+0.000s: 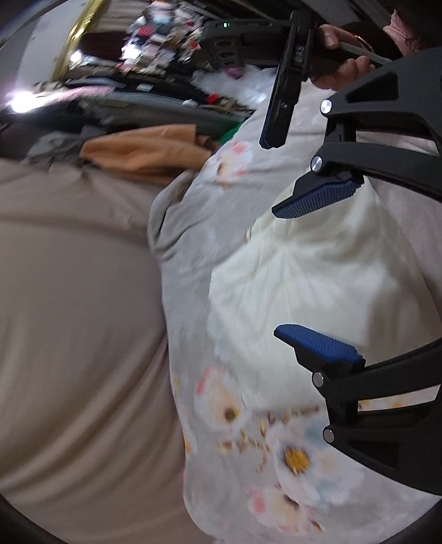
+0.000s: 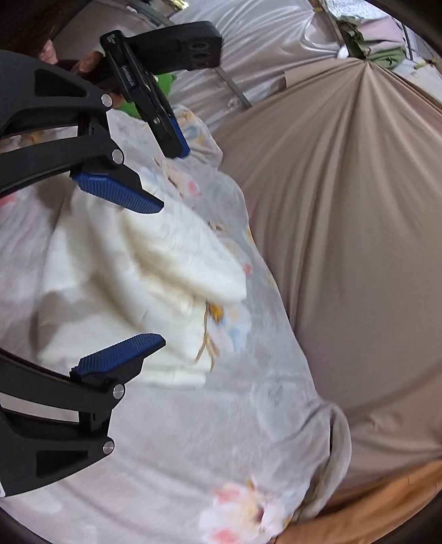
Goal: Fold large clothes
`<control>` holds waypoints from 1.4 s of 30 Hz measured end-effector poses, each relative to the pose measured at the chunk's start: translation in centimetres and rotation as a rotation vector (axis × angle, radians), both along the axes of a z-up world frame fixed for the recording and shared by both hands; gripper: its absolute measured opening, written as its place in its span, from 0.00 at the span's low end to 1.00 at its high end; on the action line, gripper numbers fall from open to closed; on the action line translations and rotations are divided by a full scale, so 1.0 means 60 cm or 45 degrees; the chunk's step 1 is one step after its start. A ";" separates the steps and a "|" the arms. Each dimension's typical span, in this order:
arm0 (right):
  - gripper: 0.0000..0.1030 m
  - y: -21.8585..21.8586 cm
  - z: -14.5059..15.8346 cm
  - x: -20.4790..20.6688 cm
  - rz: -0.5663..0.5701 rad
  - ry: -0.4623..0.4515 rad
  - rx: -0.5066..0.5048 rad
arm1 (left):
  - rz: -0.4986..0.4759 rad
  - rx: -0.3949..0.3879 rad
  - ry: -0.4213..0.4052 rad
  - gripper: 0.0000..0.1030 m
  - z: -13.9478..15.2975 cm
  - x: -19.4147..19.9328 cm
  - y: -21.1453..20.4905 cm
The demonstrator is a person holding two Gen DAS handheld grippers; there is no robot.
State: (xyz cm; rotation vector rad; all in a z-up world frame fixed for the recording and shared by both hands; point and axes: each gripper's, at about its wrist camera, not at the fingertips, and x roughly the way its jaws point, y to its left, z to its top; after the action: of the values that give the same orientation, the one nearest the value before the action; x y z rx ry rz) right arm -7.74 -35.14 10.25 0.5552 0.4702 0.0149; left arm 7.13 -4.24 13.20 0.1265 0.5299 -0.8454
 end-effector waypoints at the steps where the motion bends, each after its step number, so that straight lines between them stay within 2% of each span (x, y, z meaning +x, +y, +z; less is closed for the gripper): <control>1: 0.72 0.007 0.004 0.021 0.019 0.018 -0.008 | 0.041 -0.020 0.008 0.61 0.002 0.004 0.022; 4: 0.72 0.030 0.001 0.084 0.092 0.106 0.015 | 0.143 -0.011 0.038 0.64 -0.011 0.018 0.065; 7: 0.72 0.040 -0.020 0.149 0.169 0.220 0.081 | 0.183 0.056 0.107 0.64 -0.053 0.032 0.077; 8: 0.64 0.045 -0.031 0.166 0.193 0.267 0.095 | 0.181 0.071 0.140 0.64 -0.068 0.036 0.076; 9: 0.36 0.051 -0.038 0.174 0.217 0.284 0.095 | 0.169 0.083 0.180 0.64 -0.084 0.041 0.073; 11: 0.10 0.056 -0.046 0.182 0.222 0.306 0.066 | 0.149 0.092 0.221 0.64 -0.100 0.047 0.062; 12: 0.07 0.051 -0.038 0.173 0.227 0.254 0.079 | 0.141 0.089 0.218 0.64 -0.101 0.046 0.057; 15: 0.05 0.034 0.008 0.123 0.173 0.078 0.023 | 0.096 0.054 0.170 0.64 -0.082 0.036 0.040; 17: 0.05 0.024 0.021 0.086 0.102 0.009 -0.056 | 0.048 0.047 0.144 0.64 -0.074 0.030 0.020; 19: 0.05 0.003 -0.003 0.077 0.055 0.046 -0.060 | 0.007 0.070 0.152 0.64 -0.080 0.032 -0.008; 22: 0.04 -0.031 -0.092 0.081 -0.021 0.220 -0.014 | -0.018 0.159 0.200 0.64 -0.122 0.045 -0.056; 25: 0.03 -0.050 -0.162 0.079 -0.025 0.261 0.092 | -0.004 0.238 0.095 0.66 -0.147 0.030 -0.083; 27: 0.04 -0.049 -0.180 0.083 -0.032 0.272 0.092 | 0.006 0.268 0.058 0.69 -0.159 0.021 -0.093; 29: 0.03 -0.041 -0.183 0.089 -0.043 0.285 0.039 | 0.030 0.306 0.030 0.74 -0.179 0.019 -0.106; 31: 0.04 -0.033 -0.181 0.093 -0.046 0.281 0.001 | 0.057 0.306 0.028 0.78 -0.195 0.024 -0.109; 33: 0.06 -0.040 -0.180 0.088 -0.046 0.261 0.032 | 0.075 0.297 0.028 0.81 -0.202 0.026 -0.112; 35: 0.09 -0.044 -0.166 0.079 -0.076 0.248 0.066 | 0.089 0.302 0.011 0.81 -0.203 0.025 -0.115; 36: 0.17 -0.044 -0.146 0.070 -0.113 0.229 0.058 | 0.092 0.301 0.014 0.81 -0.202 0.026 -0.114; 38: 0.19 -0.036 -0.093 0.050 -0.195 0.145 -0.024 | 0.098 0.295 0.029 0.81 -0.201 0.030 -0.111; 40: 0.19 -0.017 -0.032 0.048 -0.212 0.051 -0.123 | 0.100 0.299 0.024 0.81 -0.200 0.029 -0.111; 42: 0.19 0.000 0.012 0.065 -0.198 0.006 -0.161 | 0.108 0.306 0.016 0.81 -0.201 0.028 -0.111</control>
State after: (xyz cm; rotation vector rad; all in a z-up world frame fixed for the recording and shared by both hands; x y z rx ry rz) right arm -3.82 -35.15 10.96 0.4667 0.4282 -0.1641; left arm 8.83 -10.92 1.13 0.3168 0.6434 -0.6985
